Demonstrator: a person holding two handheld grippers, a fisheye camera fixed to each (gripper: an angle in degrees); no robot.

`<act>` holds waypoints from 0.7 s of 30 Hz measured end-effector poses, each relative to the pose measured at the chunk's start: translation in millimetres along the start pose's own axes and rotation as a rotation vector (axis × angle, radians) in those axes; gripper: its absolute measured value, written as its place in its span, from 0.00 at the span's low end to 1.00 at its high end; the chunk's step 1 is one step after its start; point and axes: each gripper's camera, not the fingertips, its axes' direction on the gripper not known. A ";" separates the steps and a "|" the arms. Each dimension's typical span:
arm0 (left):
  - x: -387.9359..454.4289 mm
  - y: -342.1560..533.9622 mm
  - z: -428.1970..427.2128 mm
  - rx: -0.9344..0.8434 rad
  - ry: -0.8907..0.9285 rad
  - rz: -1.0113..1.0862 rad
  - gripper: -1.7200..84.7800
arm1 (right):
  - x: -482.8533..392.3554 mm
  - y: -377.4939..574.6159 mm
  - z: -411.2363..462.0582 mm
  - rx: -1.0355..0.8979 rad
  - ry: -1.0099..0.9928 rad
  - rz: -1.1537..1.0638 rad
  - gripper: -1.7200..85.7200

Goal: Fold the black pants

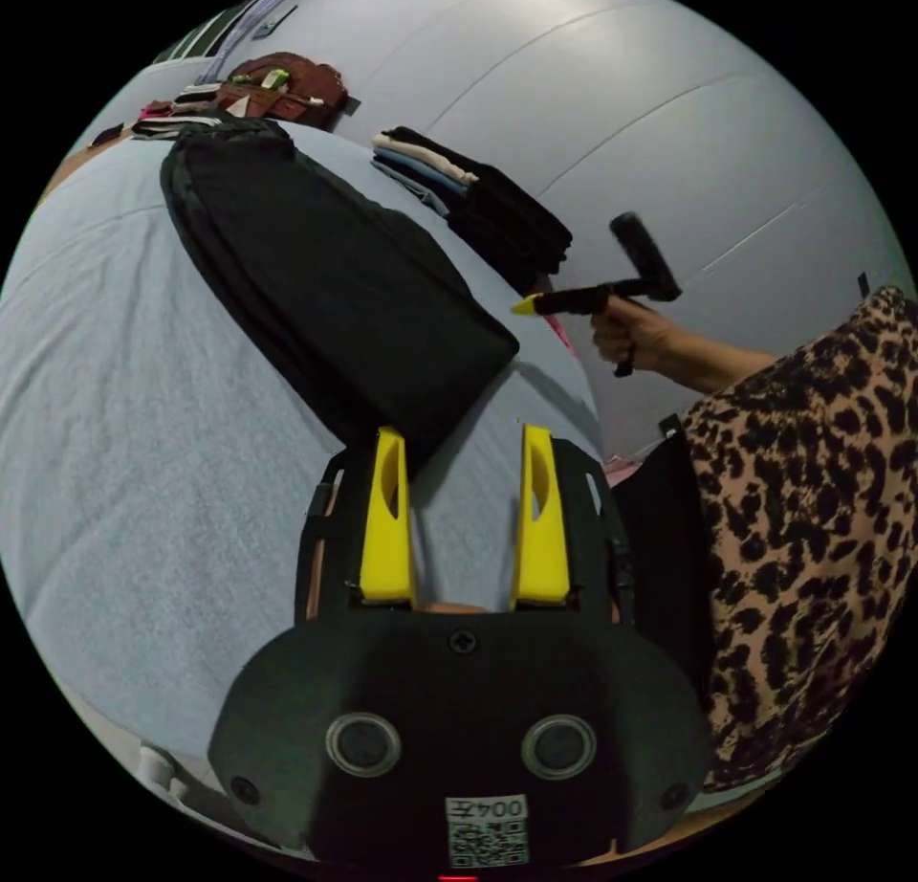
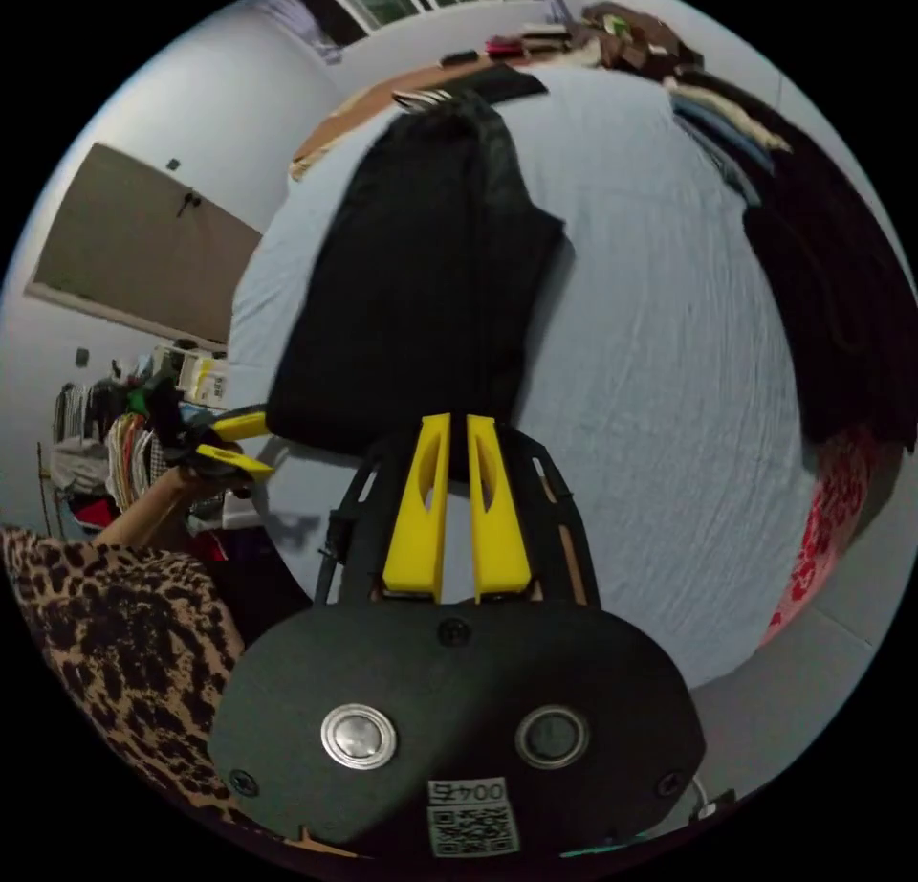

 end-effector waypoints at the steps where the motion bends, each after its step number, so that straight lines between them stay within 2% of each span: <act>1: 1.6 3.5 -1.0 0.015 -0.007 -0.004 0.22 | -24.0 -3.2 -9.0 0.028 -0.050 -0.033 0.08; 4: 4.6 4.8 -4.3 0.028 -0.014 0.000 0.23 | -92.7 -28.1 2.5 -0.024 -0.154 -0.132 0.09; 8: 2.9 4.6 -10.8 0.026 -0.001 -0.007 0.25 | -184.6 -58.3 56.9 -0.170 -0.097 -0.300 0.10; 11: 5.8 2.3 -11.9 -0.002 -0.019 0.014 0.26 | -222.8 -69.6 89.6 -0.247 -0.074 -0.349 0.11; 16: 0.1 1.4 -16.1 -0.009 -0.019 0.002 0.28 | -250.1 -68.5 121.5 -0.315 -0.002 -0.386 0.11; 21: -11.4 2.1 -23.7 -0.003 0.002 -0.005 0.28 | -244.5 -58.0 121.7 -0.285 0.069 -0.402 0.02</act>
